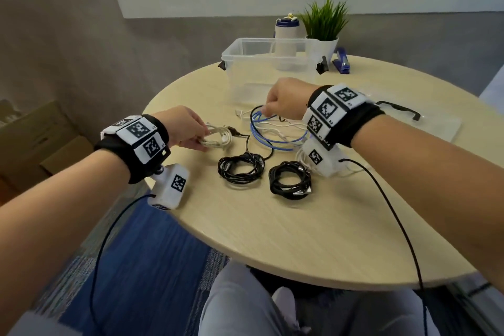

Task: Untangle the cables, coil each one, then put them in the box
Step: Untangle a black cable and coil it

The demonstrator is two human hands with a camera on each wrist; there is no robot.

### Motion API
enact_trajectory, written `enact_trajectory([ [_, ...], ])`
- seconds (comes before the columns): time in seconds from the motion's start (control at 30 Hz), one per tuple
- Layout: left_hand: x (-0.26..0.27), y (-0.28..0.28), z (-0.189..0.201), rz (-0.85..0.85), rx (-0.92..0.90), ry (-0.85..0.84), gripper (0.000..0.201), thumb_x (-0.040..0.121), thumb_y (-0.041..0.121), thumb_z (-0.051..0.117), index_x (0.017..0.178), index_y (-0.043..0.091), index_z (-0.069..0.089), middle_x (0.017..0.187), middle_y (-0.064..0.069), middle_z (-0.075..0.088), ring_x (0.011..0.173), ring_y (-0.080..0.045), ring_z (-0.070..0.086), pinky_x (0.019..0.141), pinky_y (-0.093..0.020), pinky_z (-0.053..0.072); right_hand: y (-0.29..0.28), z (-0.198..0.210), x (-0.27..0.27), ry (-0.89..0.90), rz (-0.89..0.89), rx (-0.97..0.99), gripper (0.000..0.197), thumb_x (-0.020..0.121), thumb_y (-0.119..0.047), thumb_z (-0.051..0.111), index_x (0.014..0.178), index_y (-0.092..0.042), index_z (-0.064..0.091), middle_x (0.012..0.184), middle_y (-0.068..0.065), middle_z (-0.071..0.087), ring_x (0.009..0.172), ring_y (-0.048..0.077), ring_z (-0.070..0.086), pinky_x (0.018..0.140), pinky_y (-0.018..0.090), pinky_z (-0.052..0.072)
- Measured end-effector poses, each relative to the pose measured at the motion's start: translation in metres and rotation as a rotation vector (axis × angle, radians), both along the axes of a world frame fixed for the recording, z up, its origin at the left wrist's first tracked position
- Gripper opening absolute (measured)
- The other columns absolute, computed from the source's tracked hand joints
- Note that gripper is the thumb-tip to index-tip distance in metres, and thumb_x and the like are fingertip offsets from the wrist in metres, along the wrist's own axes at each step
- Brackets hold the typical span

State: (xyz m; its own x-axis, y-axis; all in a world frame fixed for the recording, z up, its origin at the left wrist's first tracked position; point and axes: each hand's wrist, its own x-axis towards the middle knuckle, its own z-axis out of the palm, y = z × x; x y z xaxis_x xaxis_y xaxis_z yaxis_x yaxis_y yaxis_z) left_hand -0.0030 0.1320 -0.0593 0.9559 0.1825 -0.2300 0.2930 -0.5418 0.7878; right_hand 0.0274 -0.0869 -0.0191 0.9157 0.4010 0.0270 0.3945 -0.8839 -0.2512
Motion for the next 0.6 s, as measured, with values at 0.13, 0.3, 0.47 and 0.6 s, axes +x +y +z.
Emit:
enact_trajectory([
  [0.13,0.006,0.005,0.003,-0.053,0.071,0.084,0.008,0.088,-0.005,0.056,0.085,-0.002,0.062,0.075,-0.017,0.060,0.056,-0.021,0.064,0.051,-0.026,0.058,-0.005,0.007,0.010,0.113,-0.095,0.233,0.033,0.099,-0.027,0.044,0.085,-0.006,0.065,0.079,0.010,0.061,0.062,0.019,0.056,0.050,0.022,0.044],
  [0.3,0.008,0.004,0.013,-0.207,0.241,0.211,0.019,0.089,0.013,0.064,0.105,0.004,0.064,0.099,-0.024,0.070,0.074,-0.026,0.069,0.071,-0.035,0.059,-0.020,0.027,0.017,0.297,-0.172,0.704,0.027,0.101,-0.017,0.035,0.078,-0.011,0.047,0.069,0.008,0.055,0.037,0.011,0.055,0.034,0.015,0.042],
  [0.47,0.004,-0.006,0.024,-0.275,0.343,0.252,0.024,0.091,0.028,0.061,0.109,0.012,0.064,0.109,-0.016,0.066,0.082,-0.025,0.069,0.079,-0.038,0.056,-0.028,0.048,0.015,-0.011,-0.126,0.972,0.025,0.099,-0.013,0.030,0.081,-0.015,0.046,0.067,0.007,0.059,0.052,0.019,0.056,0.042,0.024,0.045],
  [0.6,0.005,-0.023,0.044,-0.198,0.267,-0.049,0.025,0.095,0.030,0.054,0.112,0.012,0.053,0.107,-0.010,0.062,0.082,-0.024,0.068,0.075,-0.039,0.058,-0.037,0.057,0.015,-0.081,-0.069,1.146,0.025,0.101,-0.018,0.034,0.083,-0.015,0.052,0.071,0.006,0.063,0.059,0.021,0.061,0.052,0.028,0.051],
])
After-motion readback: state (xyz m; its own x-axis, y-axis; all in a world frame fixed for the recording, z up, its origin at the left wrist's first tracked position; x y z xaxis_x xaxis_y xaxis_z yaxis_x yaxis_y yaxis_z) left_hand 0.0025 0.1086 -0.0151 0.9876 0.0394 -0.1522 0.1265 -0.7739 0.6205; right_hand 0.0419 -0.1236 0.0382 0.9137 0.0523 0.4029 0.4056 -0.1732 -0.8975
